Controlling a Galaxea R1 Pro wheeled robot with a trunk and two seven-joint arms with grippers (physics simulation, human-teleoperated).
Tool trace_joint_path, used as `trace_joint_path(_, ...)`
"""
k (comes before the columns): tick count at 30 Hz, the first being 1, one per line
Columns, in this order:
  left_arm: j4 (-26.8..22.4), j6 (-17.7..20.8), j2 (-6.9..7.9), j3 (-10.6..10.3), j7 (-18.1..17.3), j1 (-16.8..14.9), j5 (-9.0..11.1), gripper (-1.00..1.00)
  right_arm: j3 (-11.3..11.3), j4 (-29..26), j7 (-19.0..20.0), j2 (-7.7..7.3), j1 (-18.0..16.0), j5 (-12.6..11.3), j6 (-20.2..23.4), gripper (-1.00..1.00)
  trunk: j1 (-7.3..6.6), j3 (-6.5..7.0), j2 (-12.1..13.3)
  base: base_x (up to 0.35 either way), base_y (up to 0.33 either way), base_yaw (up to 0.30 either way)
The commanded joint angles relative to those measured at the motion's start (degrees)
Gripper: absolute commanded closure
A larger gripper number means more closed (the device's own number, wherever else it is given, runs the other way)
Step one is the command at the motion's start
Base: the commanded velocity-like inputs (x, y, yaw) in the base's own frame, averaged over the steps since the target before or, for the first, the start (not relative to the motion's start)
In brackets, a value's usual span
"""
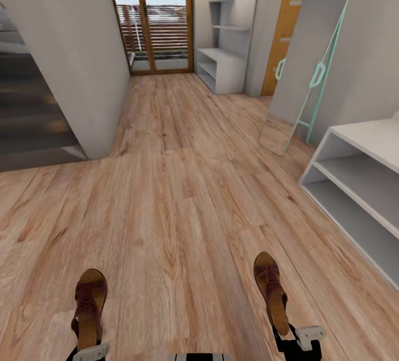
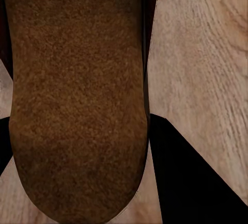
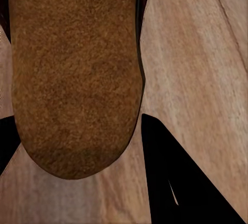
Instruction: Pick up the two gym shoes and the two sandals from the corridor floor and place them onto the hallstand (shoe rack) in the corridor, making sure they are on the rack and not on the floor. Arrange them so the two gym shoes are next to each other and the two sandals are next to each other.
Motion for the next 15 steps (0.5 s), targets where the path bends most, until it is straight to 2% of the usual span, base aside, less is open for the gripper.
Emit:
trace_joint_path(1, 0.0, -0.2, -0.03, 0.2, 0.0, 0.0, -0.4, 1.00, -0.5, 0.0, 0.6, 0.05, -0.1, 0.1, -0.3, 1.00, 0.00, 0.05, 0.0, 0.061, 0.000, 0.092)
trace_joint_path(7, 0.0, -0.2, -0.05, 0.2, 0.0, 0.0, -0.4, 1.00, -0.5, 0.2, 0.7, 0.05, -0.1, 0.1, -2.6, 1.00, 0.00, 0.56, 0.0, 0.023, 0.000, 0.084)
trace_joint_path(15, 0.0, -0.2, -0.06, 0.2, 0.0, 0.0, -0.4, 1.00, -0.5, 0.2, 0.8, 0.05, -0.1, 0.1, -3.0, 1.00, 0.00, 1.25, 0.0, 0.025, 0.000, 0.080)
